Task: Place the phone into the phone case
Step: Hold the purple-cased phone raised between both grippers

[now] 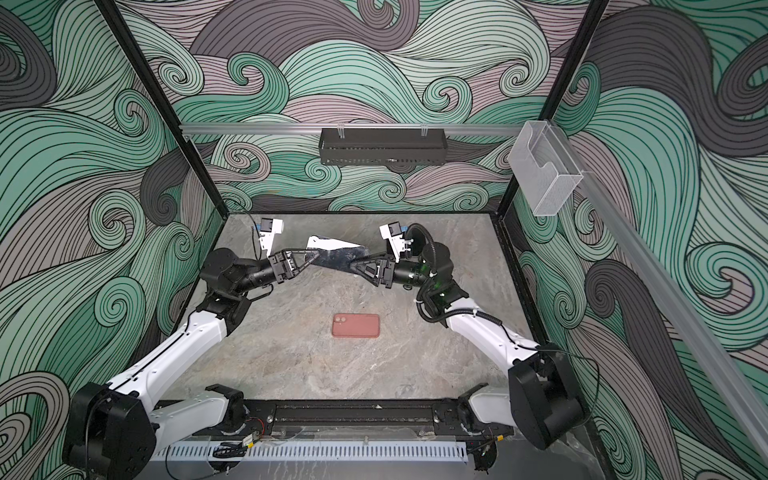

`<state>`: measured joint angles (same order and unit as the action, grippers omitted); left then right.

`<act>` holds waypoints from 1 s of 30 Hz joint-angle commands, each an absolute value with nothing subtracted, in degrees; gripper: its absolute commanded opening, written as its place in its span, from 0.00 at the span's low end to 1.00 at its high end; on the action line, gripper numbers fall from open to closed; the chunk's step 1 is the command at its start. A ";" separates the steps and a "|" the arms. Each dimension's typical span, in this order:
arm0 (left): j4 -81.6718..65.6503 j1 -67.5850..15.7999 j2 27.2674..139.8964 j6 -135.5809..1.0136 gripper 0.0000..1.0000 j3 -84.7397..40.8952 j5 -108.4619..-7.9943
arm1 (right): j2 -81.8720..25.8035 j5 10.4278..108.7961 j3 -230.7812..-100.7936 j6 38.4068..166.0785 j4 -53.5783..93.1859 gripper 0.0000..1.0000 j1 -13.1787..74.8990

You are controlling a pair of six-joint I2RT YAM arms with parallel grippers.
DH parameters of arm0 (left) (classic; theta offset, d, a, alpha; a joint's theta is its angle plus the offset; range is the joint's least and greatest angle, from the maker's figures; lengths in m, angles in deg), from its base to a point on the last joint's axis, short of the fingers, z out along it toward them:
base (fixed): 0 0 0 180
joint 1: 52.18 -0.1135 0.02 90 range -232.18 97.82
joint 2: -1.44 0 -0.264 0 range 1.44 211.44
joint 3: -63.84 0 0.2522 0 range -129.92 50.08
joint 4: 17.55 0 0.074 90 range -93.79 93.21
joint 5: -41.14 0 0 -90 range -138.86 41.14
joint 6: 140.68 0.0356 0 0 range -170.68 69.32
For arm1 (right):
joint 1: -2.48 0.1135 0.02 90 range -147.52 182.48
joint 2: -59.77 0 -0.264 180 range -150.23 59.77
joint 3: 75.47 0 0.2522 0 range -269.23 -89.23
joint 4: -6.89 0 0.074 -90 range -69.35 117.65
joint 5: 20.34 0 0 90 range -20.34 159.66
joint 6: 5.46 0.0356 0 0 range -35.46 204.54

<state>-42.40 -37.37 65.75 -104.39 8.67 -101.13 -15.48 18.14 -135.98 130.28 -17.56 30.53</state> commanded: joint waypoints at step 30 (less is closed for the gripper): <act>-44.90 -37.66 64.98 -104.66 0.00 9.93 -96.36 | -16.60 15.96 -139.99 136.17 -27.62 0.16 30.95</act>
